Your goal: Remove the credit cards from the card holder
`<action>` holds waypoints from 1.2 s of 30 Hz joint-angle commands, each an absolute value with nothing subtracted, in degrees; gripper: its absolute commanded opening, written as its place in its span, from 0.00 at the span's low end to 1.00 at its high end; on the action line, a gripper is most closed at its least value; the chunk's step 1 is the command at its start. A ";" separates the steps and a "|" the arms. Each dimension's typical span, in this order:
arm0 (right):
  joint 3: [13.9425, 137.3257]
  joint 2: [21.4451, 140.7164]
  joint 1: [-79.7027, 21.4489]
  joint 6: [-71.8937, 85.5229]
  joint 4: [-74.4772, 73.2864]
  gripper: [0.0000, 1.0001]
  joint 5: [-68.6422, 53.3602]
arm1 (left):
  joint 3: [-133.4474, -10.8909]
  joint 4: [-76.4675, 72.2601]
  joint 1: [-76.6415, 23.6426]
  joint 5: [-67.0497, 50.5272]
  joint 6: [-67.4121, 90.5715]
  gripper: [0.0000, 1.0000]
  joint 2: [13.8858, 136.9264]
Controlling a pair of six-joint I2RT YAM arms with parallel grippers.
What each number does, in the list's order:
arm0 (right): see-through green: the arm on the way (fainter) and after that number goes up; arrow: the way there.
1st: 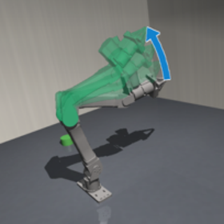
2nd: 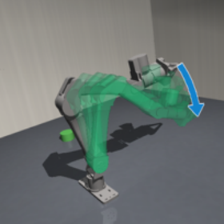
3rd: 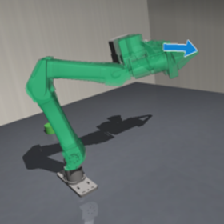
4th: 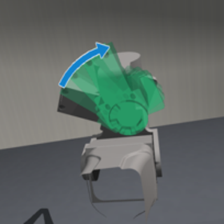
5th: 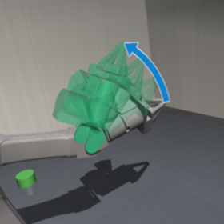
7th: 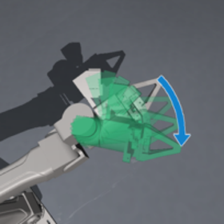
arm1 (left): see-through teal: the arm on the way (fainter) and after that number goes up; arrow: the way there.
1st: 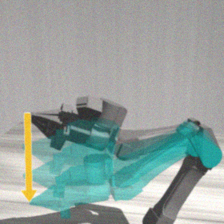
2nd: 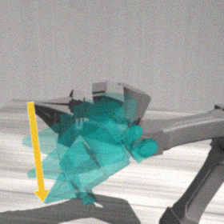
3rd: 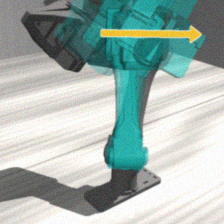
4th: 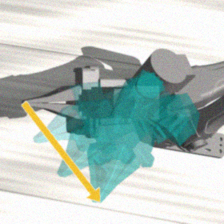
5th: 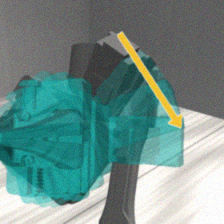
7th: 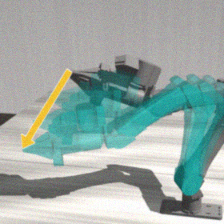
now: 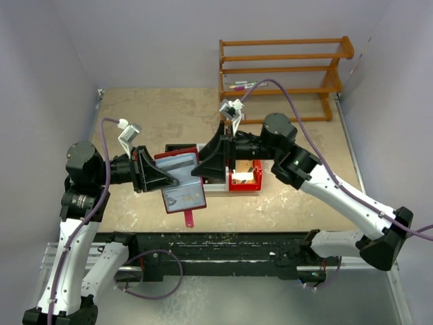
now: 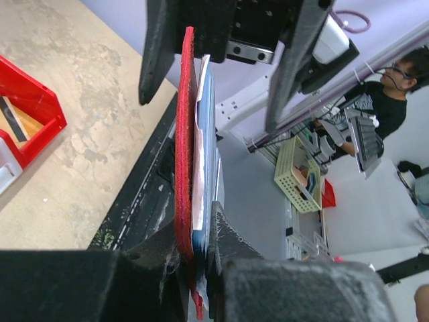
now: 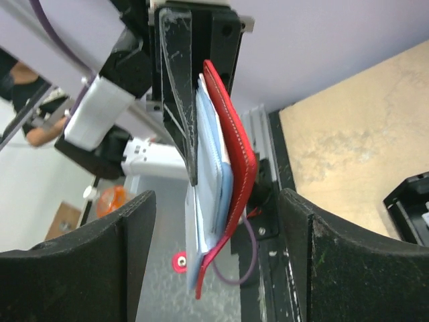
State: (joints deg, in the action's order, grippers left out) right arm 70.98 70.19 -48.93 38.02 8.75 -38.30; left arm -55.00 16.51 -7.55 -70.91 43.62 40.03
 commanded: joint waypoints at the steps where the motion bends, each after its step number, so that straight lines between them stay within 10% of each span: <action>1: 77.74 73.96 -48.25 29.03 -0.54 0.74 -53.15 | -56.69 15.45 -7.38 -76.25 41.33 0.05 39.99; 8: 83.91 78.14 -48.25 28.37 -2.32 0.62 -55.67 | -56.92 17.46 -7.38 -77.19 38.45 0.04 40.67; 16: 84.14 79.71 -48.25 30.13 -0.65 0.15 -54.94 | -58.70 22.22 -7.38 -76.38 33.15 0.08 42.26; 21: 81.93 77.40 -48.07 33.61 5.60 0.00 -44.21 | -58.72 21.88 -7.38 -72.43 33.94 0.74 42.76; 25: 73.64 71.86 -48.08 40.92 19.31 0.00 -33.67 | -56.86 18.49 -7.38 -69.38 39.17 1.00 42.40; 36: 53.27 61.60 -48.78 52.05 51.18 0.00 -13.93 | -49.57 -1.08 -7.38 -66.80 64.43 0.85 39.28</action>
